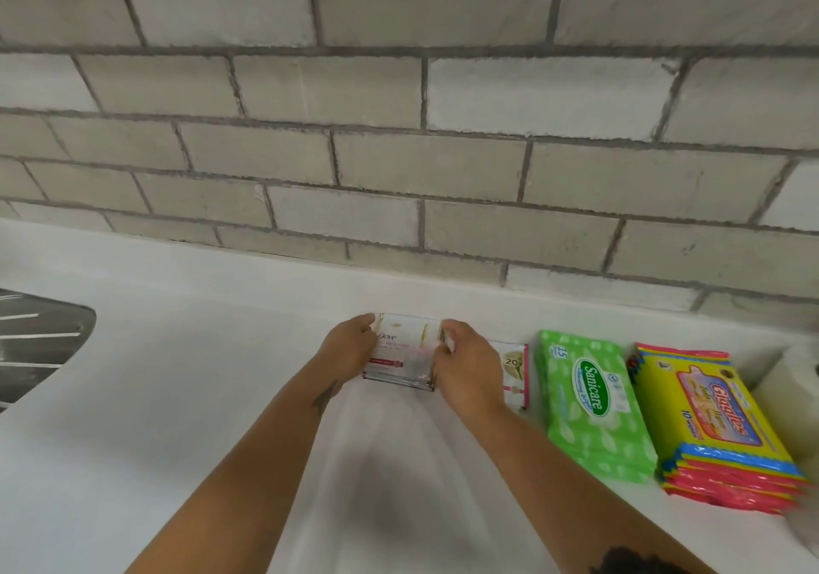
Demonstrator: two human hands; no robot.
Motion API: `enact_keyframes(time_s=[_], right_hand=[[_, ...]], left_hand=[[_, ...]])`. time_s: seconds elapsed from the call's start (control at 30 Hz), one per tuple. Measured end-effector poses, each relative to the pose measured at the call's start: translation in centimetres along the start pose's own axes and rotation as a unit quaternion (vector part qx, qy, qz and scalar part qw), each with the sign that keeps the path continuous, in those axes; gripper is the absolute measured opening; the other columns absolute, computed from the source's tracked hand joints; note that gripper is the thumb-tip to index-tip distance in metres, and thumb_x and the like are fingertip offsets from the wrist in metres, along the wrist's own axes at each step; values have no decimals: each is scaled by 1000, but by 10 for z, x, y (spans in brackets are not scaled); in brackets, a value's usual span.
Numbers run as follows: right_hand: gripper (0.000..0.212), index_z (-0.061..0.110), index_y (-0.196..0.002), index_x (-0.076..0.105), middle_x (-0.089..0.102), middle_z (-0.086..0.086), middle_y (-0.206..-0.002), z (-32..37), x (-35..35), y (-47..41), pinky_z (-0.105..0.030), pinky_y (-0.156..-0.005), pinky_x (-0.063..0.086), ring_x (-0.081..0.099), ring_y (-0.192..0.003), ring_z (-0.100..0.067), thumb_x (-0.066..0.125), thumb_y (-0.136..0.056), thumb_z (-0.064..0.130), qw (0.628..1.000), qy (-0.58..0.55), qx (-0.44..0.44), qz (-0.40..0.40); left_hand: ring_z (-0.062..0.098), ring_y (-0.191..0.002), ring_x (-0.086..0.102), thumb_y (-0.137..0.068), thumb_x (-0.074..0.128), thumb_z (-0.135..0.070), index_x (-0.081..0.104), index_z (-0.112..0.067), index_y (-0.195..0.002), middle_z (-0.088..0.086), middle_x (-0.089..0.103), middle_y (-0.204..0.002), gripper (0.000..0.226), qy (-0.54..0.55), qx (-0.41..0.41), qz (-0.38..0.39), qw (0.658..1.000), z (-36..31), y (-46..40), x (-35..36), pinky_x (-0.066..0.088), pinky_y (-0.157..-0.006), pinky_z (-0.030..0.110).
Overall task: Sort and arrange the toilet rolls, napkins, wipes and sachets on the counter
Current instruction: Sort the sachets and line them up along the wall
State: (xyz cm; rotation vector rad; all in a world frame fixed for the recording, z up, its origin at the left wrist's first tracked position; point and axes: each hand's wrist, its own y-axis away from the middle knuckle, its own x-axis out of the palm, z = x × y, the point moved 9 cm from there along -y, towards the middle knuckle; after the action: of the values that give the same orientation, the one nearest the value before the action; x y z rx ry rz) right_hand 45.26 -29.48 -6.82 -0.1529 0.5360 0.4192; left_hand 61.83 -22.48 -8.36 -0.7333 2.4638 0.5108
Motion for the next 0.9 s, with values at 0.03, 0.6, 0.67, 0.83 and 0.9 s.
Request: enact_keyframes(time_s=[0.03, 0.6, 0.67, 0.83, 0.9], right_hand=[[24, 19, -108, 60, 62, 1, -93, -8, 5, -1, -36, -76, 55, 64, -91, -25, 48, -89, 11, 997, -36, 61, 28], [61, 23, -150, 15, 27, -7, -153, 7, 34, 0, -41, -101, 42, 43, -128, -30, 42, -96, 17, 960, 241, -18, 144], [54, 20, -150, 14, 5, -2, -159, 10, 40, 0, -41, -102, 39, 38, -133, -29, 33, -100, 19, 938, 306, -53, 155], [52, 16, -150, 11, 3, -2, -159, 10, 51, 0, -41, -99, 41, 39, -134, -28, 27, -101, 19, 907, 373, -90, 176], [54, 16, -150, 10, 4, -3, -159, 7, 52, -1, -41, -102, 39, 34, -137, -28, 31, -100, 19, 904, 378, -90, 179]], left_hand=[[32, -105, 58, -91, 38, -1, 55, -10, -121, 15, 62, -117, 36, 5, 5, 14, 1000, -2, 3, 3, 47, -84, 39], [22, -110, 48, -82, 66, -38, 46, -9, -133, 8, 48, -126, 62, -246, 63, 59, 965, -14, 1, 29, 36, -81, 23], [28, -127, 40, -93, 51, -35, 36, -12, -140, 12, 31, -145, 54, -259, 73, 58, 961, -16, 2, 34, 37, -98, 31], [30, -142, 25, -103, 24, -30, 14, -18, -150, 5, 1, -160, 50, -325, 95, 33, 940, -12, 7, 46, 28, -114, 42], [28, -143, 21, -102, 26, -28, 13, -21, -150, 3, -1, -160, 50, -338, 95, 25, 936, -6, 6, 50, 27, -114, 45]])
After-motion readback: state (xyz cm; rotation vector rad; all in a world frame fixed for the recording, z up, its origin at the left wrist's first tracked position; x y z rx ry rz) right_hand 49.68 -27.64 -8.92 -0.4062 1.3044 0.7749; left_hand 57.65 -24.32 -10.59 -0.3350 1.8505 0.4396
